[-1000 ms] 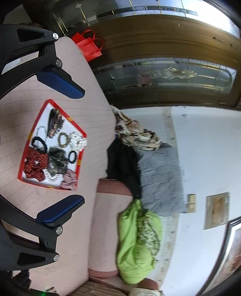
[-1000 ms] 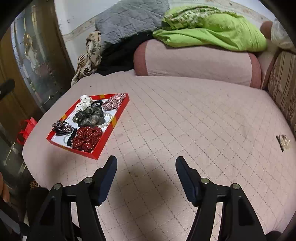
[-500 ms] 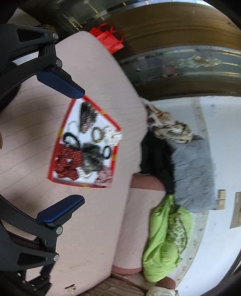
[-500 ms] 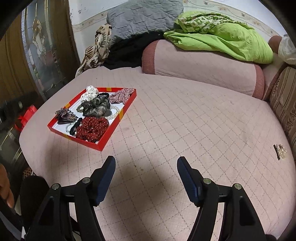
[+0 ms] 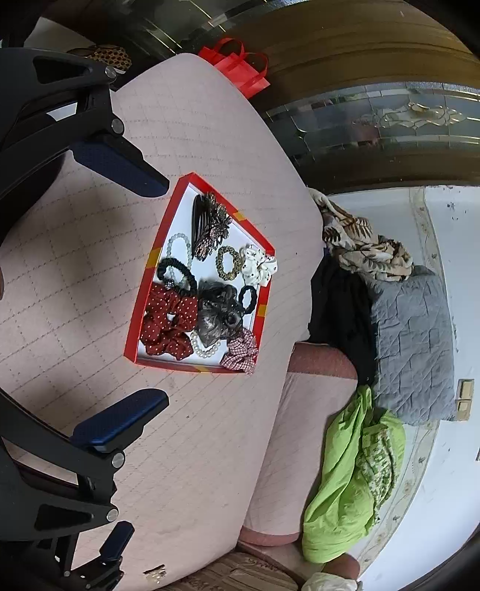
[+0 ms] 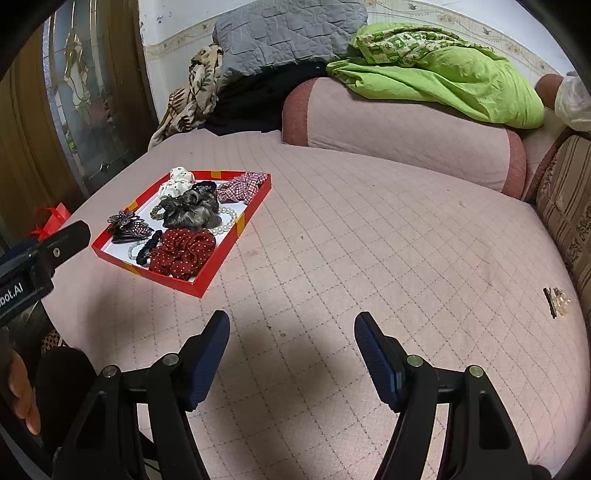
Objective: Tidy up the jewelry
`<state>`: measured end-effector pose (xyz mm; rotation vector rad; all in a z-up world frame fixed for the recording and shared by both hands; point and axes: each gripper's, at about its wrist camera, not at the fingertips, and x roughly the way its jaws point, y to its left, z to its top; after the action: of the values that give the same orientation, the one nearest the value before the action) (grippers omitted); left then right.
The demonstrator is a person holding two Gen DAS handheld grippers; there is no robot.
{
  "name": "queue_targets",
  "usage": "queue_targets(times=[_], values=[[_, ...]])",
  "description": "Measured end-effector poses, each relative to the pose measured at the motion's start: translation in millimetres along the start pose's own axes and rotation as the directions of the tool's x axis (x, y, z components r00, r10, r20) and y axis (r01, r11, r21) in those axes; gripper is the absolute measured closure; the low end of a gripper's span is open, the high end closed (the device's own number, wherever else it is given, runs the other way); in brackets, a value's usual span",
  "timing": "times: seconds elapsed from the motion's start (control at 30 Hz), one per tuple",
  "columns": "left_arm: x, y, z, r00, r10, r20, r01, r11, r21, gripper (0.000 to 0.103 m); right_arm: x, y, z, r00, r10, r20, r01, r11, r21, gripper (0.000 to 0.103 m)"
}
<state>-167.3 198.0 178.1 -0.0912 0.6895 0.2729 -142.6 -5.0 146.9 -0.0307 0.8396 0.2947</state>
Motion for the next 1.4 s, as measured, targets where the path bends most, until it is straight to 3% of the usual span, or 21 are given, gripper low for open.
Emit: queue_targets(times=[0.87, 1.4], values=[[19.6, -16.7, -14.6, 0.995, -0.045, -0.086, 0.052, 0.996, 0.071, 0.0, 5.5, -2.6, -3.1, 1.0, -0.026, -0.008, 0.026, 1.0, 0.009, 0.026], [28.6, -14.9, -18.1, 0.99, -0.07, -0.123, 0.077, 0.995, 0.057, 0.0, 11.4, -3.1, -4.8, 0.999, -0.045, -0.022, 0.046, 0.999, 0.017, 0.026]])
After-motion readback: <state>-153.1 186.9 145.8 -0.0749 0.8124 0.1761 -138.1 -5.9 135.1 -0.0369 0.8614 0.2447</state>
